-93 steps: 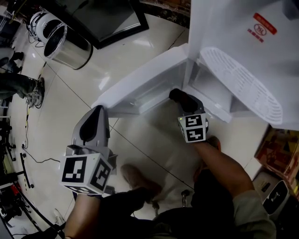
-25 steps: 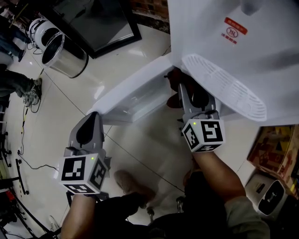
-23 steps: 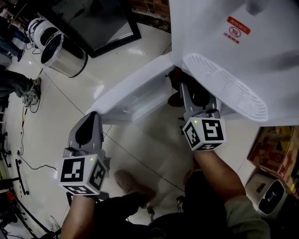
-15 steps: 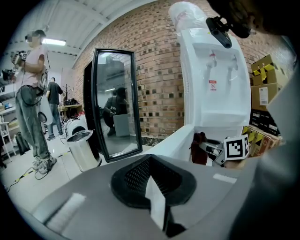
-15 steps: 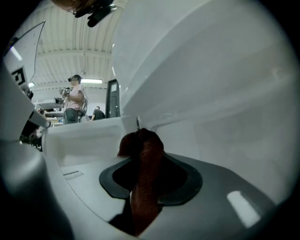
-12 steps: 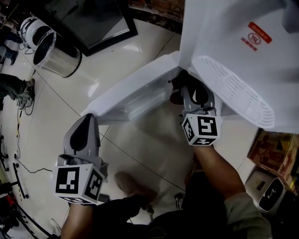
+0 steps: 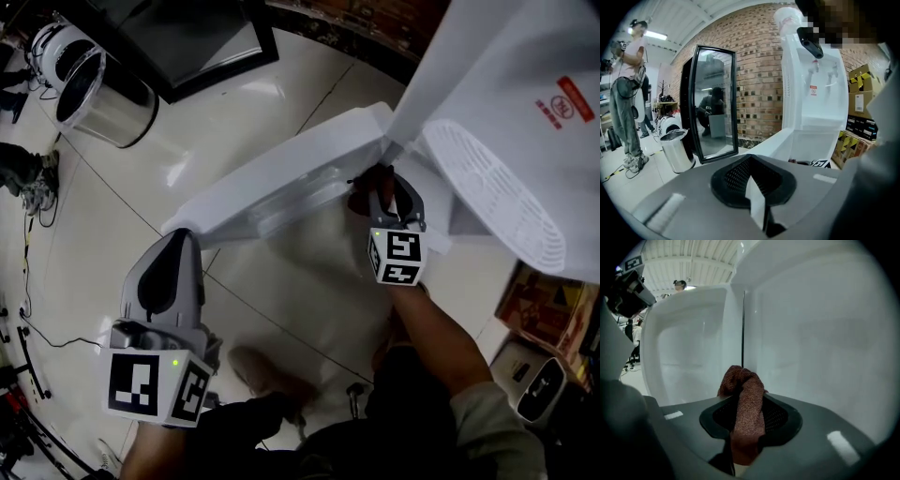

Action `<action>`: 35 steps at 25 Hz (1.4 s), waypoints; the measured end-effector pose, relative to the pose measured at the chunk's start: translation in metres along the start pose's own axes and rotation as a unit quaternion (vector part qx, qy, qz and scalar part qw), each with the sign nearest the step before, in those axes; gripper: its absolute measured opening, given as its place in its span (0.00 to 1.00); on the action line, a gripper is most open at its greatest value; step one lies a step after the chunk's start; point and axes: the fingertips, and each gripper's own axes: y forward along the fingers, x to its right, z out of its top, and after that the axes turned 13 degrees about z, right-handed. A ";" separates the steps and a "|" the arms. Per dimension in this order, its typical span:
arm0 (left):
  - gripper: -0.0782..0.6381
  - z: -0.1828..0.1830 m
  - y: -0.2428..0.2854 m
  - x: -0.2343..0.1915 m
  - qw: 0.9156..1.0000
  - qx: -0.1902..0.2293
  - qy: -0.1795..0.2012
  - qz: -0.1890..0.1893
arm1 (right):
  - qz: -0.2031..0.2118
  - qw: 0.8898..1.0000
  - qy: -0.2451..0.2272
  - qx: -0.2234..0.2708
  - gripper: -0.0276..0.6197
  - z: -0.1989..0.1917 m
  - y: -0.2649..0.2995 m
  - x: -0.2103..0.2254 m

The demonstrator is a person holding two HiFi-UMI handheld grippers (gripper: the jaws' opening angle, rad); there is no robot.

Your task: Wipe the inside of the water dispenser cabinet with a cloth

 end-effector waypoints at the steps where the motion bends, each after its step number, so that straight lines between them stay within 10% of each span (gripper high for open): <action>1: 0.10 0.000 0.000 0.000 1.000 0.000 0.000 -0.001 | -0.002 1.000 0.000 -0.023 0.25 -0.013 0.004 0.001; 7: 0.11 0.000 0.001 -0.001 1.000 0.002 -0.001 -0.002 | -0.004 0.989 0.013 -0.147 0.25 -0.088 0.025 0.007; 13: 0.11 -0.001 0.002 -0.001 1.000 0.002 0.001 0.003 | -0.002 0.985 0.014 -0.172 0.25 -0.094 0.028 0.008; 25: 0.11 -0.008 0.001 0.003 1.000 -0.003 0.002 0.009 | 0.048 0.990 0.071 0.116 0.25 0.128 -0.084 -0.039; 35: 0.11 -0.008 -0.004 0.006 1.000 -0.010 0.010 0.010 | -0.012 0.975 0.147 0.165 0.25 0.149 -0.092 -0.001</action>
